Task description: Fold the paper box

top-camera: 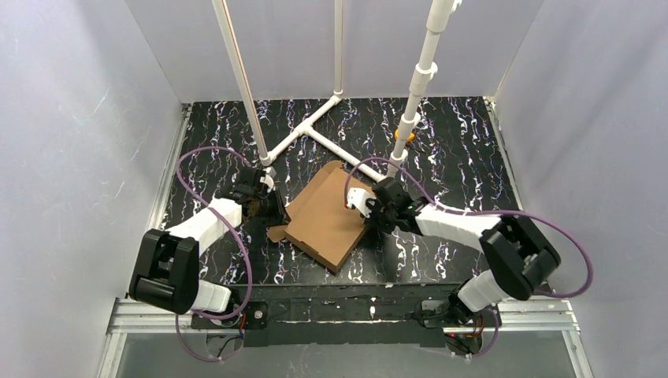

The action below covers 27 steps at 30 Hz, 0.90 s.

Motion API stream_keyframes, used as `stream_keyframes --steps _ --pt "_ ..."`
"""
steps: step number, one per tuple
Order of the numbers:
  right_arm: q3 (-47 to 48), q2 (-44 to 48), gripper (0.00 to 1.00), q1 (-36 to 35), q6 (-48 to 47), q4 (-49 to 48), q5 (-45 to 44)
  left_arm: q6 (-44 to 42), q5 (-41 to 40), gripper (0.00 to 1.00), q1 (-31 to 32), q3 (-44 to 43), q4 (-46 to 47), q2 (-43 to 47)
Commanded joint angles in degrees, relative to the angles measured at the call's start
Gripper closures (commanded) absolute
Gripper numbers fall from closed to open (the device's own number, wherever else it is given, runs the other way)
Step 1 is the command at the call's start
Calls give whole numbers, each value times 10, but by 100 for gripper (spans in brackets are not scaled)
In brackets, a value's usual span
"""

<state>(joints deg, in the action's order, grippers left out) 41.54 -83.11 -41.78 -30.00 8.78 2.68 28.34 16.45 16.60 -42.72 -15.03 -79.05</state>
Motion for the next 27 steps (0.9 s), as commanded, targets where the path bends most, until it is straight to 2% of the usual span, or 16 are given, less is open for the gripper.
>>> stream_keyframes --steps 1,8,14,19,21,24,27 --pt "57 -45 99 -28 -2 -48 -96 41 54 89 6 66 38 24" --pt "134 -114 99 -57 -41 -30 -96 120 65 89 77 146 106 71" --pt "201 -157 99 -57 -61 -17 -88 192 15 87 159 141 148 66" --pt "239 -159 93 -52 -64 13 -120 242 -38 86 195 116 158 34" --pt "245 -129 86 -48 -74 33 -122 250 -68 83 195 111 115 52" --pt "248 -65 68 -46 -96 71 -92 237 -113 81 195 110 56 119" --pt "276 -23 55 -46 -116 160 3 201 -149 67 191 106 -1 197"
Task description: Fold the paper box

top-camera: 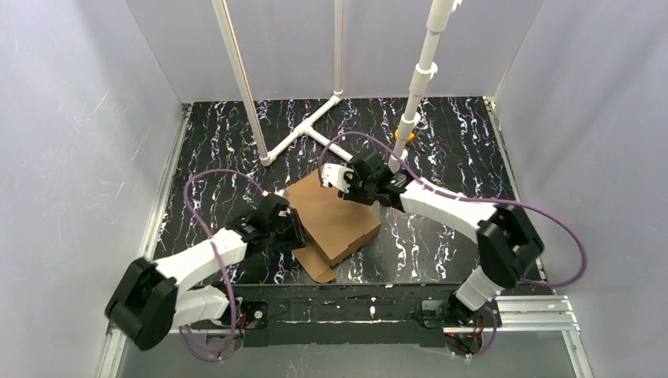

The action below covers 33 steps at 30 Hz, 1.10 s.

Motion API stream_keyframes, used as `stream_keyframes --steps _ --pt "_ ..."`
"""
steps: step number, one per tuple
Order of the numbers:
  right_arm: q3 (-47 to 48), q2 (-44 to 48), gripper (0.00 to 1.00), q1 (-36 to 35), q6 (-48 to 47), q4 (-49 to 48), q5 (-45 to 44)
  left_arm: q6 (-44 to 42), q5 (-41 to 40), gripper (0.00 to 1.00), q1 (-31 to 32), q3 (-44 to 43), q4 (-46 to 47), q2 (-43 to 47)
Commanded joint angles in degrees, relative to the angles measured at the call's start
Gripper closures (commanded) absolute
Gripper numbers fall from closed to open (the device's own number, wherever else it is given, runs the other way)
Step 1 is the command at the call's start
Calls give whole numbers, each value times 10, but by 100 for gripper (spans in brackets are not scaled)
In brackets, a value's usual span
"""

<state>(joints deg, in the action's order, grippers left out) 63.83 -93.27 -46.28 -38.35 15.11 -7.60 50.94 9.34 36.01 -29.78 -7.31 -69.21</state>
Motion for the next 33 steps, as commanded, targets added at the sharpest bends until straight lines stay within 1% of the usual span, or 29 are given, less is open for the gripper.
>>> stream_keyframes --steps 1,2,3,4,6,8,9,10,11,12,14,16,17,19,21,22,24,25,27,29,33 --pt "67 83 52 -1 -40 134 154 -36 -83 59 -7 -22 -90 122" --pt "74 86 48 -1 -44 162 200 -48 -85 53 -13 -20 -101 146" --pt "75 88 41 -1 -40 177 254 -59 -85 48 -22 -18 -112 169" --pt "77 89 35 -2 -37 188 310 -67 -86 40 -33 -15 -124 190" --pt "78 84 25 -1 -14 203 414 -78 -82 27 -75 -5 -137 232" --pt "75 69 21 -2 33 176 502 -86 -39 15 -134 11 -116 267" --pt "76 59 21 -5 67 155 523 -89 -13 11 -167 18 -100 278" --pt "79 43 21 -11 98 123 519 -91 8 8 -199 22 -85 285" --pt "83 30 21 -20 132 97 487 -91 24 8 -230 21 -74 285" --pt "89 16 22 -30 159 80 426 -87 41 7 -258 16 -65 279" --pt "106 -7 25 -45 186 63 352 -76 70 8 -320 11 -47 259" --pt "118 -22 36 -55 197 58 327 -65 80 11 -367 11 -29 234" --pt "121 -27 39 -65 200 56 316 -67 76 12 -391 10 -20 219" --pt "120 -33 40 -88 186 60 303 -80 78 13 -435 6 10 176" --pt "125 -40 38 -100 160 83 328 -111 103 15 -464 -5 59 117" --pt "130 -43 37 -100 142 98 346 -138 143 17 -473 -10 101 81" --pt "133 -42 35 -101 105 126 376 -185 198 18 -476 -35 128 11" --pt "131 -39 34 -100 90 135 385 -194 248 18 -478 -46 146 -28" --pt "126 -30 32 -97 67 148 393 -182 307 21 -479 -57 200 -90" --pt "120 -24 32 -87 59 153 405 -175 329 23 -479 -56 249 -133" --pt "108 -12 32 -70 56 155 427 -195 323 24 -479 -27 304 -133"
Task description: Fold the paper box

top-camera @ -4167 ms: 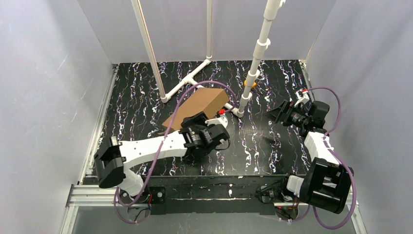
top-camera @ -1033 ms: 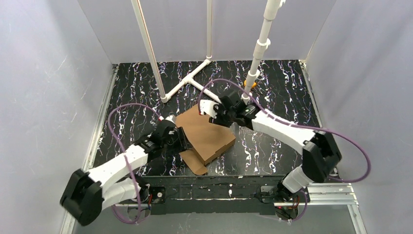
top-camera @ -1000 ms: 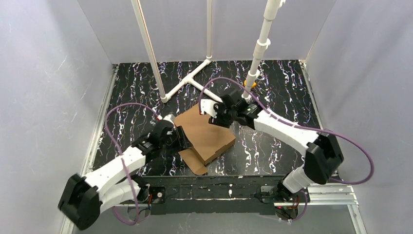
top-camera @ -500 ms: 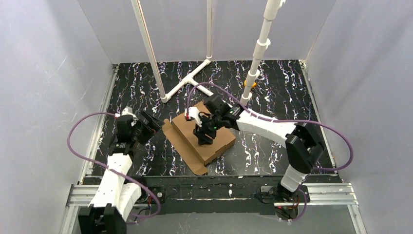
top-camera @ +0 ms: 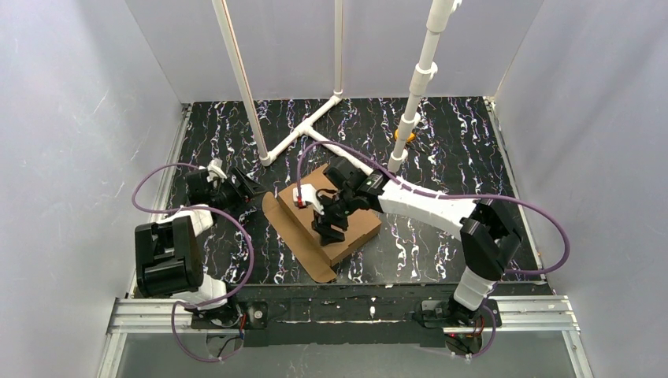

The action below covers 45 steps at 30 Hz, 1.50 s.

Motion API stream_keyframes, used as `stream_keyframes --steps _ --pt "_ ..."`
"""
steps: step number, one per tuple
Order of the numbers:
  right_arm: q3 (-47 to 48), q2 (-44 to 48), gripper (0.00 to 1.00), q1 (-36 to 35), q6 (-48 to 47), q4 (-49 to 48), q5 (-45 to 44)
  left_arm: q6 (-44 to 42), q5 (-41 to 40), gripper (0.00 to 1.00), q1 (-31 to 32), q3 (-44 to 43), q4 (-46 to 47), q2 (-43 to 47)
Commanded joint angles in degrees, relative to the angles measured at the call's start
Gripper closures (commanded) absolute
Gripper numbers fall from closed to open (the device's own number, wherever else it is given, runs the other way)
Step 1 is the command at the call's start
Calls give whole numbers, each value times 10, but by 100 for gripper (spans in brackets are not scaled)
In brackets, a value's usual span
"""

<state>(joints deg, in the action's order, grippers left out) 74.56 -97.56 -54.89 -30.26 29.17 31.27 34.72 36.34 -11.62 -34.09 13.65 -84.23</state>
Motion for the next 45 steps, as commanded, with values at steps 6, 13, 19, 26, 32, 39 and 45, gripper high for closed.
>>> stream_keyframes --steps 6,13,19,26,32,39,45 --pt "-6 38 31 30 -26 14 56 -62 51 31 -2 24 119 -1" --pt "-21 69 31 67 -20 8 85 -59 54 43 13 26 120 -29" --pt "-32 90 31 89 -13 0 101 -52 48 51 27 28 115 -49" --pt "-53 112 29 114 -8 -14 116 -89 -39 58 61 21 19 -33" --pt "-59 121 29 118 -12 -13 116 -85 -75 66 100 28 -41 -2" --pt "-55 107 30 117 19 -24 86 -27 -228 86 195 68 -163 124" --pt "-33 78 30 112 15 -6 53 75 -341 100 280 76 -226 188"
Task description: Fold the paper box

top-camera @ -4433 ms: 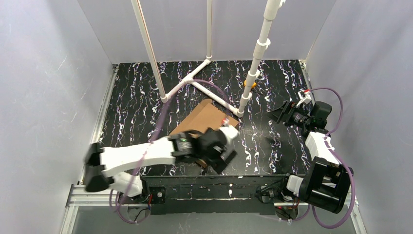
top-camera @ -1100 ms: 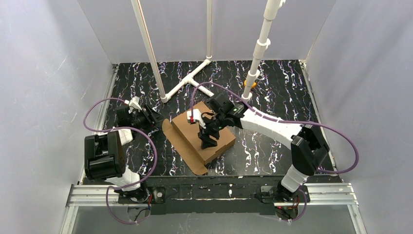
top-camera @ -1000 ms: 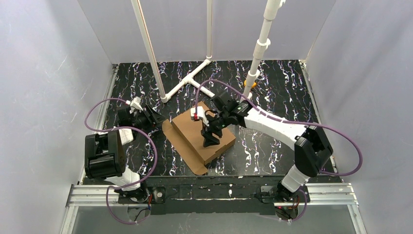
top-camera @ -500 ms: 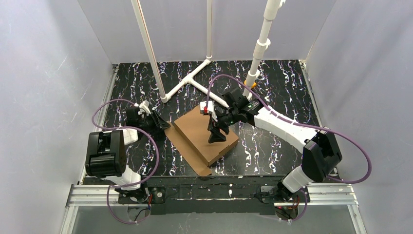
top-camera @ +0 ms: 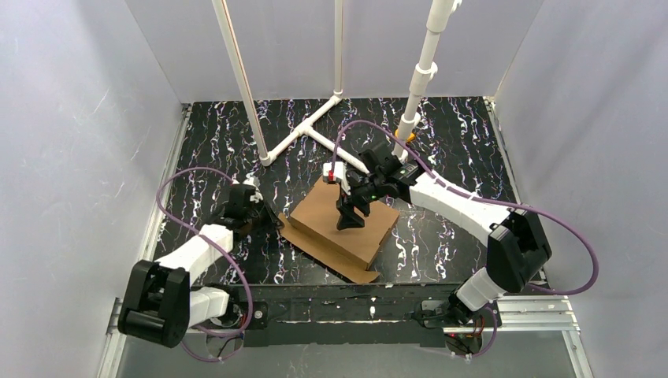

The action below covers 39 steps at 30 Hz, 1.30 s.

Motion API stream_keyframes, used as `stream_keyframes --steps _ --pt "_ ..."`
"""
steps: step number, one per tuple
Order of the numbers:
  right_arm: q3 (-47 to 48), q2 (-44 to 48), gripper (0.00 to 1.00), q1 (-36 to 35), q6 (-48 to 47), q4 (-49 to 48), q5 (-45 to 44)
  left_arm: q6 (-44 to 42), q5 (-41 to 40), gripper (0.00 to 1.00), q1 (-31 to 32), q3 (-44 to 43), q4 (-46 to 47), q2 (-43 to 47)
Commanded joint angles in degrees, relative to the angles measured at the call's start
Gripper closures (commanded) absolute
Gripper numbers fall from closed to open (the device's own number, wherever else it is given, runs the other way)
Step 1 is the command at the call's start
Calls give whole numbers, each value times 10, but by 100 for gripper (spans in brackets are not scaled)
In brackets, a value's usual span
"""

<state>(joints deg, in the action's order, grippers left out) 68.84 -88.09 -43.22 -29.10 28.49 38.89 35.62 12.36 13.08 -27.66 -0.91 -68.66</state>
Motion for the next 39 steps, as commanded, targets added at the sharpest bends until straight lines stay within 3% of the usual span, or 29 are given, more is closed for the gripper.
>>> stream_keyframes --steps 1,6,12,17,24,26,29,31,32,33,34,36,39 --pt "25 -21 29 -7 2 1 -28 76 -113 100 46 17 -82 46" --pt "29 -41 29 -31 3 -12 -81 76 -175 100 104 56 -76 130" --pt "74 -69 25 -55 17 -10 -105 -4 -148 88 145 85 -61 229" --pt "112 -105 24 -95 7 12 -136 -20 -155 77 152 100 -83 297" --pt "137 -123 23 -107 36 -7 -196 -8 -152 70 153 89 -141 328" --pt "138 -110 23 -102 26 6 -216 6 -165 59 153 76 -174 339" --pt "127 -73 23 -59 -13 37 -230 18 -177 32 153 60 -214 354" --pt "86 -43 27 -15 -27 9 -277 35 -175 21 153 59 -219 367" --pt "62 -31 34 6 -33 -13 -303 45 -175 9 153 61 -218 375" --pt "46 -19 48 31 -33 -36 -323 55 -174 3 152 64 -214 381" --pt "37 -14 59 52 -37 -49 -336 59 -171 2 152 66 -210 384" --pt "34 -11 73 73 -54 -70 -348 57 -162 2 152 64 -204 384" --pt "31 -15 78 78 -70 -106 -375 45 -138 2 152 57 -196 380"
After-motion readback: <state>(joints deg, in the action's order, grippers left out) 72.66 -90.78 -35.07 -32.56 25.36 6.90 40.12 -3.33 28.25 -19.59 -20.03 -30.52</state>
